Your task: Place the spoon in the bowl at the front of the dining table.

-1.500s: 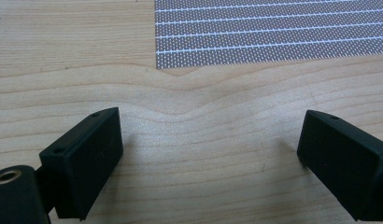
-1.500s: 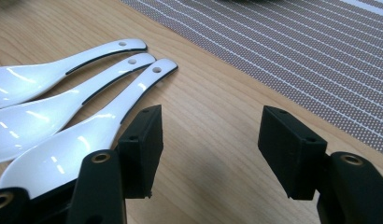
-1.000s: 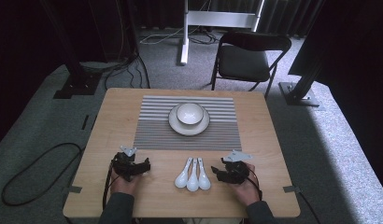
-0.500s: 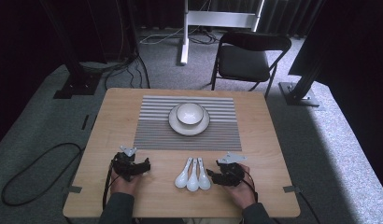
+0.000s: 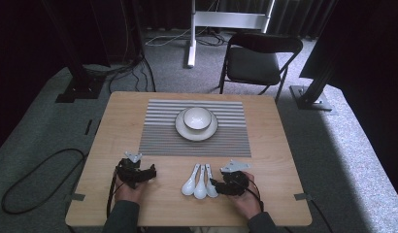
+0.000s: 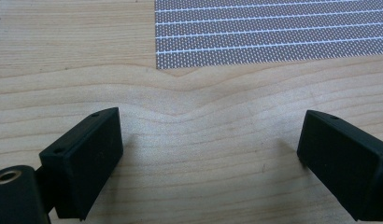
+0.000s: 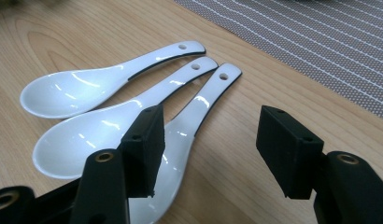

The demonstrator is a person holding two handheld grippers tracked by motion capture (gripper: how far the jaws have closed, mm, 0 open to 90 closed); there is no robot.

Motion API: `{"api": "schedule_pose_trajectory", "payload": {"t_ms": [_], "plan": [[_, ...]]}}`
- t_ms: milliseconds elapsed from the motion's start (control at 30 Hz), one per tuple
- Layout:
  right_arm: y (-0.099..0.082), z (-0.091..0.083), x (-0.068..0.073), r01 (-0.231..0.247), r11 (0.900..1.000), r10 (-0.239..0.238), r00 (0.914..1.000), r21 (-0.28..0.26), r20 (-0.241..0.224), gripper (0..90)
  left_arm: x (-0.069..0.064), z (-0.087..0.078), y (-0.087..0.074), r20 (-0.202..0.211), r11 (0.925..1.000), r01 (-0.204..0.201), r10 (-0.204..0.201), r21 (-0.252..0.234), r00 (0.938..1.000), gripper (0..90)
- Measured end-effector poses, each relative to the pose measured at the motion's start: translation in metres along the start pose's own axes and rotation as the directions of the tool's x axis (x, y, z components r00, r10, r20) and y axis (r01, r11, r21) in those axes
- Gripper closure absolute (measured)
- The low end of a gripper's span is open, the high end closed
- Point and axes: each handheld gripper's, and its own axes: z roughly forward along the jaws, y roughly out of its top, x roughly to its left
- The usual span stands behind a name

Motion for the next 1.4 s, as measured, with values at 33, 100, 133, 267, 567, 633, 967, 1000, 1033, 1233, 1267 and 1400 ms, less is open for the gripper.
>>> {"api": "schedule_pose_trajectory", "payload": {"t_ms": [33, 100, 133, 267, 567, 633, 967, 1000, 1033, 1233, 1267, 1400], "plan": [[0.0, 0.001, 0.001, 0.002, 1.0, -0.002, 1.0, 0.0, 0.001, 41.5, 0.0, 0.0, 0.0, -0.001, 1.0, -0.002, 0.002, 0.0, 1.0, 7.2], [0.001, 0.002, 0.002, -0.001, 1.0, 0.001, 1.0, 0.001, 0.0, 41.5, 0.0, 0.0, 0.0, 0.0, 1.0, -0.001, 0.001, 0.0, 1.0, 7.2], [0.001, 0.003, 0.003, 0.004, 1.0, -0.004, 1.0, -0.001, -0.001, 41.7, 0.0, 0.0, 0.0, 0.0, 1.0, 0.0, 0.0, 0.0, 1.0, 7.2], [0.002, 0.005, 0.005, 0.001, 1.0, -0.001, 1.0, 0.003, 0.003, 43.5, 0.0, 0.0, 0.0, 0.0, 1.0, 0.0, 0.0, 0.0, 1.0, 7.2], [0.008, 0.011, 0.005, -0.016, 0.9999, 0.016, 0.9998, -0.005, 0.01, 47.8, 0.0, 0.0, 0.0, 0.0, 1.0, 0.0, 0.0, 0.0, 1.0, 7.2], [0.009, 0.014, 0.007, -0.011, 0.9999, 0.011, 0.9999, -0.002, 0.012, 48.0, 0.0, 0.0, 0.0, 0.0, 1.0, 0.0, 0.0, 0.0, 1.0, 7.2], [0.01, 0.024, 0.006, -0.036, 0.9993, 0.036, 0.9993, 0.009, 0.007, 47.9, 0.0, 0.0, 0.0, 0.0, 1.0, 0.0, 0.0, 0.0, 1.0, 7.2], [0.01, 0.025, 0.006, -0.038, 0.9992, 0.038, 0.9993, 0.009, 0.005, 47.9, 0.0, 0.0, 0.0, 0.0, 1.0, 0.0, 0.0, 0.0, 1.0, 7.2], [0.01, 0.025, 0.007, -0.041, 0.9991, 0.041, 0.9992, 0.011, 0.001, 47.9, 0.0, 0.0, 0.0, 0.0, 1.0, 0.0, 0.0, 0.0, 1.0, 7.2], [0.009, 0.029, 0.007, -0.045, 0.9986, 0.045, 0.999, 0.027, 0.002, 48.2, 0.0, 0.0, 0.0, 0.0, 1.0, 0.0, 0.0, 0.0, 1.0, 7.2], [0.009, 0.03, 0.006, -0.042, 0.9986, 0.042, 0.9991, 0.031, 0.003, 48.6, 0.0, 0.0, 0.0, 0.0, 1.0, 0.0, 0.0, 0.0, 1.0, 7.2], [0.008, 0.031, 0.005, -0.051, 0.9978, 0.051, 0.9987, 0.043, 0.009, 49.8, 0.0, 0.0, 0.0, 0.0, 1.0, 0.0, 0.0, 0.0, 1.0, 7.2]]}}
